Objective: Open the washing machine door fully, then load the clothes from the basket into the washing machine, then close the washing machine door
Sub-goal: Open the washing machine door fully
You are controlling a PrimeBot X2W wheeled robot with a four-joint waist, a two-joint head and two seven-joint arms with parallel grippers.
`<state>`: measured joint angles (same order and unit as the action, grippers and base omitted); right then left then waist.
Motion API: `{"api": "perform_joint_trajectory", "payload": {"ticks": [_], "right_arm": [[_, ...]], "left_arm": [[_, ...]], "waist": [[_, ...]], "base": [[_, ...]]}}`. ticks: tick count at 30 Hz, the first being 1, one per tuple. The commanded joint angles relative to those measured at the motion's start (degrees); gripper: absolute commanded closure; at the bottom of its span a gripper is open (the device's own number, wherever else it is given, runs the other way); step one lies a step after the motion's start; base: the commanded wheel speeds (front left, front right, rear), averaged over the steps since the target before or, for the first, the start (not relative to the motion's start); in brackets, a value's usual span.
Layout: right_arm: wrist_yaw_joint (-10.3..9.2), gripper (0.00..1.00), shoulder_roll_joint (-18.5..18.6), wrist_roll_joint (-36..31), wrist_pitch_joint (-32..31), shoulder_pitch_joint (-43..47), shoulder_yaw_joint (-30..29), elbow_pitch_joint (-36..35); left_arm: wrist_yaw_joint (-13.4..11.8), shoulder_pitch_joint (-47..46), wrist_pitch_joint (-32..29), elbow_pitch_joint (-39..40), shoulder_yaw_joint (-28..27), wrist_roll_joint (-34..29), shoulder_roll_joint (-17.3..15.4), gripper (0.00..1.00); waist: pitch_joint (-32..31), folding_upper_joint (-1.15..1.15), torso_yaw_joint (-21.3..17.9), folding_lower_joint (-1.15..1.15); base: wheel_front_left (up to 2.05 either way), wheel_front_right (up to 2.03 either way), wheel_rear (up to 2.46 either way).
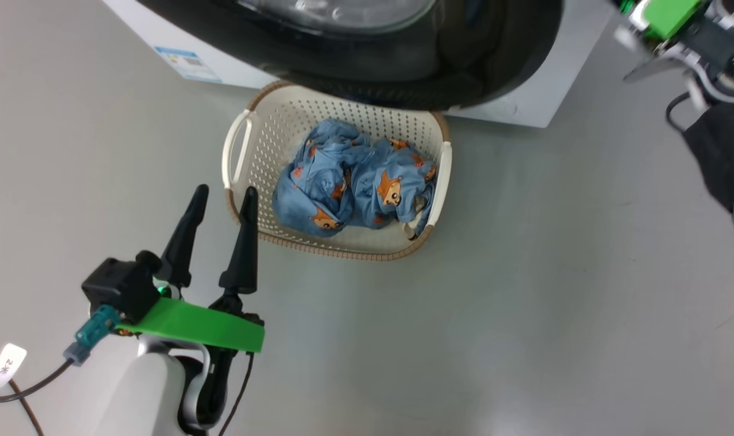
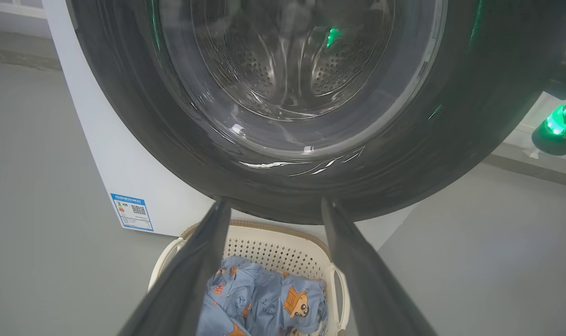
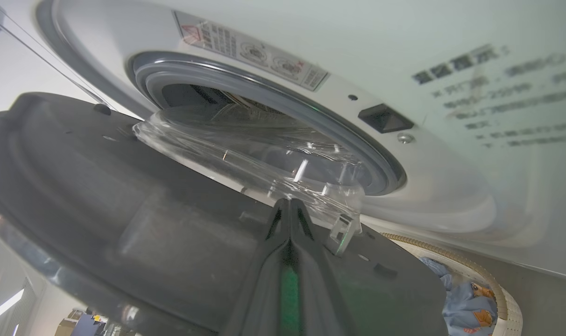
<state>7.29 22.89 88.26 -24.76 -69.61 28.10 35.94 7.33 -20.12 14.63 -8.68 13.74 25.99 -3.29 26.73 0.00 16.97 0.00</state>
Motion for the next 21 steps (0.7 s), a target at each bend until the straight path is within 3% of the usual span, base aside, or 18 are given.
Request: {"api": "perform_joint_trajectory", "payload": {"ticks": [1, 21], "right_arm": [[0.20, 1.00, -2.1, 0.5, -0.8, 2.5, 0.9, -2.6], [0.20, 1.00, -3.7, 1.8, -2.8, 14.3, 4.7, -10.1]], "left_arm": [[0.2, 0.8, 0.4, 0.9, -2.2, -0.6, -2.3, 0.00], [0.2, 5.7, 0.4, 0.2, -2.6, -1.6, -3.4, 0.00]], "waist": [[-1.6, 0.00, -0.9, 0.00], [-9.4, 0.00, -3.1, 0.00]], "base": [[0.00, 0.00, 0.00], [0.00, 0.00, 0.00]]}}
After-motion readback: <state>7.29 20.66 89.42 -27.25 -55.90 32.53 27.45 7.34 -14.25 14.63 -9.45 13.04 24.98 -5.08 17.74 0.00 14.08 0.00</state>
